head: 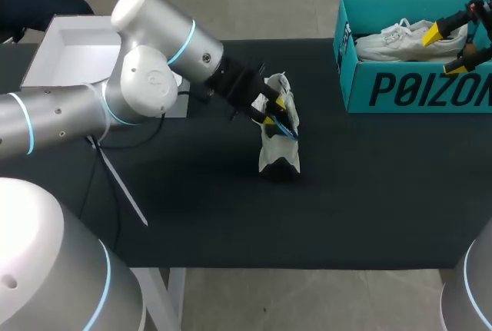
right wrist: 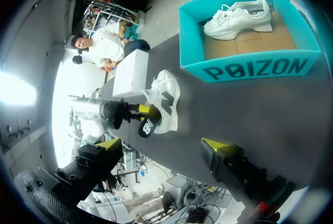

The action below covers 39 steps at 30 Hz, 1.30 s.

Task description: Take the shoe out of the shoebox, open the shoe tongue, remove and reinsert the insole, then place the shoe into the shoebox

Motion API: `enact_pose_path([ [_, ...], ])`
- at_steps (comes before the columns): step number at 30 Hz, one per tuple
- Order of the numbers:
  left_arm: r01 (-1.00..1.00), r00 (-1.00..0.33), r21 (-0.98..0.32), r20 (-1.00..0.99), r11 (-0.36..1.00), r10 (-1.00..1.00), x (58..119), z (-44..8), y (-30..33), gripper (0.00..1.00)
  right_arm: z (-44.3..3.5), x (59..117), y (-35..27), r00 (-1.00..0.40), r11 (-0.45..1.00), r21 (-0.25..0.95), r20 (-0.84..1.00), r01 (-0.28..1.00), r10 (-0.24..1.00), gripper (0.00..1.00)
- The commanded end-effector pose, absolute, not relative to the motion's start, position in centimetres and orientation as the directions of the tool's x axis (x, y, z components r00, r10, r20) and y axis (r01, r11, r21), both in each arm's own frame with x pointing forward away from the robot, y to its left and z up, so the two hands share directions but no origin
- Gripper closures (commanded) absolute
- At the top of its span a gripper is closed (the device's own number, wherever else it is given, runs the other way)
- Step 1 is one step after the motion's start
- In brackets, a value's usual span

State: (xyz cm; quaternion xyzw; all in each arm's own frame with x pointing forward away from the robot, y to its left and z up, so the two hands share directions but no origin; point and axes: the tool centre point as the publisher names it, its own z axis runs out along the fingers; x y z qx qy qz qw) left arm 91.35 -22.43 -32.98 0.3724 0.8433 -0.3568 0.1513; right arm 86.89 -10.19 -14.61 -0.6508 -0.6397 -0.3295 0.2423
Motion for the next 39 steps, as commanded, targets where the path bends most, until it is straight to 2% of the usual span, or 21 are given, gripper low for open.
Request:
enact_pose_path([
  [1,0.744,-0.668,-0.484,-0.534,0.461,0.518,89.7,-32.2,-21.8,0.63,-14.6,86.9,-10.2,-0.034,-0.064,0.104,0.737,0.993,0.675,0.00],
  [4,0.751,-0.660,-0.486,-0.534,0.447,0.529,89.1,-32.3,-21.9,0.70,-14.6,86.9,-10.2,-0.034,-0.064,0.104,0.737,0.993,0.675,0.00],
  [5,0.751,-0.660,-0.486,-0.533,0.446,0.530,89.0,-32.3,-22.0,0.77,-14.6,86.9,-10.2,-0.034,-0.064,0.104,0.737,0.993,0.675,0.00],
  [7,0.752,-0.659,-0.488,-0.529,0.443,0.535,88.8,-32.6,-22.2,1.00,-14.6,86.9,-10.2,-0.034,-0.064,0.104,0.737,0.993,0.675,0.00],
  [29,0.747,-0.660,-0.423,-0.566,0.513,0.494,92.6,-35.2,-22.2,1.00,-14.6,86.9,-10.2,-0.034,-0.064,0.104,0.737,0.993,0.675,0.00],
  [35,0.741,-0.667,-0.424,-0.555,0.521,0.497,91.9,-35.2,-22.0,1.00,-14.6,86.9,-10.2,-0.034,-0.064,0.104,0.737,0.993,0.675,0.00],
  [36,0.742,-0.666,-0.424,-0.554,0.519,0.500,91.5,-34.9,-22.0,0.82,-14.6,86.9,-10.2,-0.034,-0.064,0.104,0.737,0.993,0.675,0.00],
  [37,0.746,-0.662,-0.424,-0.555,0.514,0.503,91.3,-34.6,-21.9,0.59,-14.6,86.9,-10.2,-0.034,-0.064,0.104,0.737,0.993,0.675,0.00],
  [39,0.755,-0.653,-0.425,-0.557,0.499,0.513,90.6,-34.0,-21.9,0.55,-14.6,86.9,-10.2,-0.034,-0.064,0.104,0.737,0.993,0.675,0.00],
])
